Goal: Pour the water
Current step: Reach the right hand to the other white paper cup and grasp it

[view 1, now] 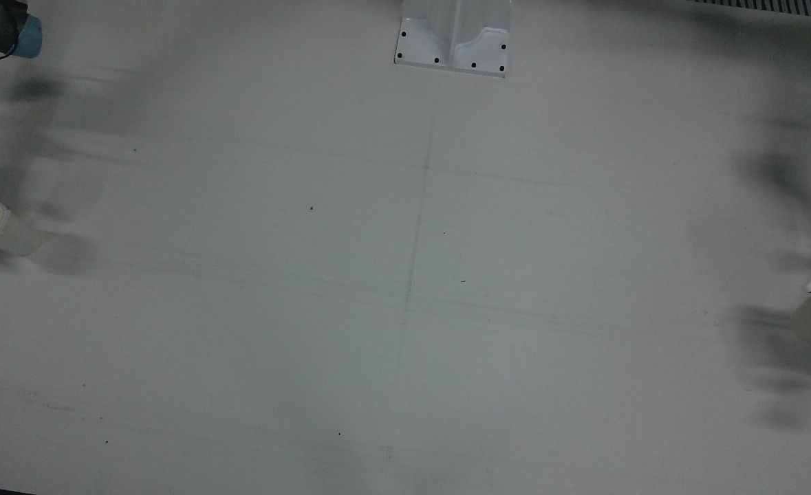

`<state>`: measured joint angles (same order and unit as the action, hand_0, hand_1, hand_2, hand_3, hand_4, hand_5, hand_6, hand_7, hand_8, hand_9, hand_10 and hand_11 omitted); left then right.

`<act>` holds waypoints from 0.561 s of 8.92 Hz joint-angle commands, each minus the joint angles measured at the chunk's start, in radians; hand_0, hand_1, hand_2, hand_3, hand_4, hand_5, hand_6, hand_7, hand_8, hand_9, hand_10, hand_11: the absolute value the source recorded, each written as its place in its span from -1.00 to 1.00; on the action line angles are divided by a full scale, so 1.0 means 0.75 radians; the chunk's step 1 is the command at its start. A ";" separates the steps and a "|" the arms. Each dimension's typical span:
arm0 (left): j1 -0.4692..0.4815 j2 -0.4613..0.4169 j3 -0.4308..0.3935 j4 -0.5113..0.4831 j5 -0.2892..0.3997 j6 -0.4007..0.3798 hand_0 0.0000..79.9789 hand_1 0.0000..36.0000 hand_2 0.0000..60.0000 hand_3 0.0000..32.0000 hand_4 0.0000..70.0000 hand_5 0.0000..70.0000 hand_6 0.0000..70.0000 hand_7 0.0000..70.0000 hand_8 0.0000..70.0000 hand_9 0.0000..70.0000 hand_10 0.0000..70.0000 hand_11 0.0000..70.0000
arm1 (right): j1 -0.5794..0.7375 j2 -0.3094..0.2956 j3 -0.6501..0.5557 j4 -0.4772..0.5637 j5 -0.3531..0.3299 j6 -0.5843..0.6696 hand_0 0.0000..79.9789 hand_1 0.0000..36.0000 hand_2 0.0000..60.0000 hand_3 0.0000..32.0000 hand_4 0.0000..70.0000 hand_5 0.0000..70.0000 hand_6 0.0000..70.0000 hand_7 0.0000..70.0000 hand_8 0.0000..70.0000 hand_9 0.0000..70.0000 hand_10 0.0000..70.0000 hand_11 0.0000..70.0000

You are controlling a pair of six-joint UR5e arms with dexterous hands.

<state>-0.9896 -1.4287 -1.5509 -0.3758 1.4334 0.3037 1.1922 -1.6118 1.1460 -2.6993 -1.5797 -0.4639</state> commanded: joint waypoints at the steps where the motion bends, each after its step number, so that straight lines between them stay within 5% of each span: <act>1: 0.000 0.001 0.000 -0.024 -0.003 0.002 0.57 1.00 1.00 -1.00 0.42 1.00 -0.88 -0.65 -1.00 -0.94 -0.91 -0.80 | -0.031 0.012 0.024 -0.013 0.014 -0.083 0.36 0.38 -0.25 -1.00 -0.79 -0.20 -0.75 -0.65 -0.94 -0.86 -0.99 -0.91; 5: 0.000 0.003 0.000 -0.045 -0.021 0.002 0.57 1.00 1.00 -1.00 0.43 1.00 -0.88 -0.65 -1.00 -0.95 -0.91 -0.80 | -0.210 0.020 0.057 -0.015 0.169 -0.110 0.37 0.38 -0.25 -1.00 -0.67 -0.17 -0.71 -0.61 -0.94 -0.87 -0.99 -0.92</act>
<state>-0.9894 -1.4282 -1.5509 -0.4027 1.4197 0.3052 1.1244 -1.5982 1.1718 -2.7097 -1.5347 -0.5402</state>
